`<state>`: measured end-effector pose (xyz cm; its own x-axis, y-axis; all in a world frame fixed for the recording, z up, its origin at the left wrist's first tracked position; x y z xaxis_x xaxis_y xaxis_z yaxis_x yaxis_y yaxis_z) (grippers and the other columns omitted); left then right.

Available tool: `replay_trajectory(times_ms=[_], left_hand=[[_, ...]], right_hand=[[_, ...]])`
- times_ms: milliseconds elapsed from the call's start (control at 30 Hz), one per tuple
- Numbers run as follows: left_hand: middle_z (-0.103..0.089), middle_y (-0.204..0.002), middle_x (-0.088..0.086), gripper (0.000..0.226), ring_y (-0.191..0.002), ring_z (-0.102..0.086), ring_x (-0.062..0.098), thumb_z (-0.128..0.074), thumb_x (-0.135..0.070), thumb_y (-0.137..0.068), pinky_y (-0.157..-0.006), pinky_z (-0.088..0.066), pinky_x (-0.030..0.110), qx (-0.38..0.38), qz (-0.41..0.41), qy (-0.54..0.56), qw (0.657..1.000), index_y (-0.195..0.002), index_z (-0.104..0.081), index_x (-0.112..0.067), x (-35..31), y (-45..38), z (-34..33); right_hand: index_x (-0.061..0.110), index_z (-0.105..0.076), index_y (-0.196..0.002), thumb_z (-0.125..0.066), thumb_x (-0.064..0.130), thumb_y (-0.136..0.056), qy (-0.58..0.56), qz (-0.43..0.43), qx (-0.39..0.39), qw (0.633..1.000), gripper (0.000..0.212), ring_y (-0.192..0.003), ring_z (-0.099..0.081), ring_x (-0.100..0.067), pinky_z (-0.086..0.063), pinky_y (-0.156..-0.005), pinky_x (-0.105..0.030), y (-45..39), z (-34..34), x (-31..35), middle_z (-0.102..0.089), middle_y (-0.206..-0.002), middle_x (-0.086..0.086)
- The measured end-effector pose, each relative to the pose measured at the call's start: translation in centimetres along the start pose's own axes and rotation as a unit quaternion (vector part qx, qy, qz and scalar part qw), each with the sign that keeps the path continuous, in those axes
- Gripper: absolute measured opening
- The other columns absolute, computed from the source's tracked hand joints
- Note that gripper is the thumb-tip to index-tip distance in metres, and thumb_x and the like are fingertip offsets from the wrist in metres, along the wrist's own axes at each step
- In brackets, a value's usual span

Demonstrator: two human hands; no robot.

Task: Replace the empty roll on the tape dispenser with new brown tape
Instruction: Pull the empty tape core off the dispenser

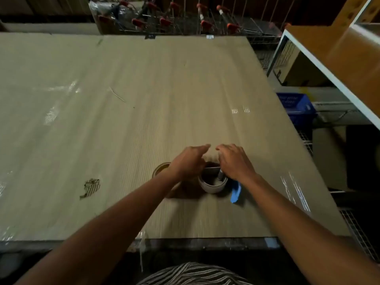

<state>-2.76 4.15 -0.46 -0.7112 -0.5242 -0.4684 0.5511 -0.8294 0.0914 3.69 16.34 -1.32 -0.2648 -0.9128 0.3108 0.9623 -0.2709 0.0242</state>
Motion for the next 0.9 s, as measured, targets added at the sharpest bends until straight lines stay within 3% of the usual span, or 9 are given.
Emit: replay_trajectory(times_ms=[100, 200, 300, 400, 633, 767, 900], left_hand=[[-0.067, -0.136, 0.014, 0.042, -0.124, -0.065, 0.029, -0.054, -0.013, -0.099, -0.105, -0.052, 0.044, -0.008, 0.009, 0.033, 0.999, -0.141, -0.056, -0.009, -0.7, 0.6, -0.4], [-0.071, -0.127, 0.013, 0.042, -0.116, -0.068, 0.028, -0.060, -0.029, -0.098, -0.097, -0.057, 0.045, -0.007, 0.007, 0.065, 0.998, -0.135, -0.059, -0.009, -1.8, 1.9, -0.7], [-0.061, -0.140, 0.007, 0.073, -0.126, -0.060, 0.024, -0.073, -0.048, -0.086, -0.105, -0.052, 0.044, 0.028, 0.021, 0.075, 0.997, -0.145, -0.046, -0.015, -2.1, 2.7, -1.5], [-0.044, -0.155, 0.004, 0.105, -0.138, -0.046, 0.023, -0.081, -0.060, -0.071, -0.117, -0.040, 0.042, 0.063, 0.031, 0.036, 0.997, -0.153, -0.029, -0.019, -2.0, 2.8, -2.9], [-0.040, -0.155, 0.005, 0.109, -0.141, -0.042, 0.023, -0.087, -0.042, -0.070, -0.118, -0.039, 0.039, 0.052, 0.031, 0.034, 0.998, -0.155, -0.026, -0.016, -1.6, 2.3, -3.4], [-0.040, -0.155, 0.005, 0.107, -0.140, -0.041, 0.023, -0.087, -0.040, -0.071, -0.117, -0.039, 0.036, 0.055, 0.030, 0.044, 0.997, -0.155, -0.026, -0.015, -1.7, 2.3, -3.3], [-0.040, -0.155, 0.006, 0.106, -0.140, -0.042, 0.023, -0.087, -0.039, -0.073, -0.117, -0.039, 0.035, 0.058, 0.030, 0.050, 0.997, -0.155, -0.026, -0.014, -1.8, 2.3, -3.1]], right_hand=[[0.006, -0.056, -0.125, -0.041, 0.006, -0.090, -0.080, -0.013, -0.040, 0.996, 0.039, -0.132, -0.041, -0.025, -0.029, -0.110, -0.037, 0.0, 0.5, -0.9, -0.051, -0.141, -0.012], [0.005, -0.058, -0.123, -0.043, 0.002, -0.088, -0.152, -0.060, -0.065, 0.984, 0.039, -0.129, -0.045, -0.026, -0.032, -0.107, -0.032, 0.5, 0.5, -1.9, -0.054, -0.137, -0.013], [0.003, -0.064, -0.117, -0.043, 0.003, -0.092, -0.195, -0.068, -0.081, 0.975, 0.032, -0.126, -0.050, -0.025, -0.032, -0.103, -0.024, 1.0, 0.0, -2.6, -0.057, -0.133, -0.014], [0.003, -0.068, -0.110, -0.042, 0.006, -0.095, -0.208, -0.063, -0.090, 0.972, 0.030, -0.126, -0.050, -0.024, -0.032, -0.105, -0.027, 1.2, -0.3, -2.9, -0.057, -0.132, -0.016], [0.009, -0.068, -0.109, -0.043, 0.016, -0.096, -0.193, -0.079, -0.092, 0.974, 0.029, -0.128, -0.047, -0.023, -0.037, -0.100, -0.031, 1.5, -0.7, -3.2, -0.047, -0.140, -0.015], [0.005, -0.068, -0.110, -0.045, 0.013, -0.097, -0.192, -0.073, -0.089, 0.975, 0.027, -0.119, -0.053, -0.024, -0.032, -0.095, -0.020, 1.4, -0.8, -3.2, -0.059, -0.123, -0.016], [0.005, -0.068, -0.107, -0.043, 0.016, -0.096, -0.190, -0.072, -0.083, 0.976, 0.029, -0.105, -0.057, -0.023, -0.034, -0.089, -0.019, 1.4, -0.9, -3.2, -0.061, -0.113, -0.014]])
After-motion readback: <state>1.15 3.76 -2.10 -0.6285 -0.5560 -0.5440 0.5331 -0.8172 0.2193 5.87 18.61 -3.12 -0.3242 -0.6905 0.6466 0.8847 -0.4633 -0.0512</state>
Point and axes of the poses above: each hand's wrist, its own y-axis away from the middle knuckle, its own z-axis out of the back of the hand, x = y × z, the point moved 5 cm from there along -y, towards the middle knuckle
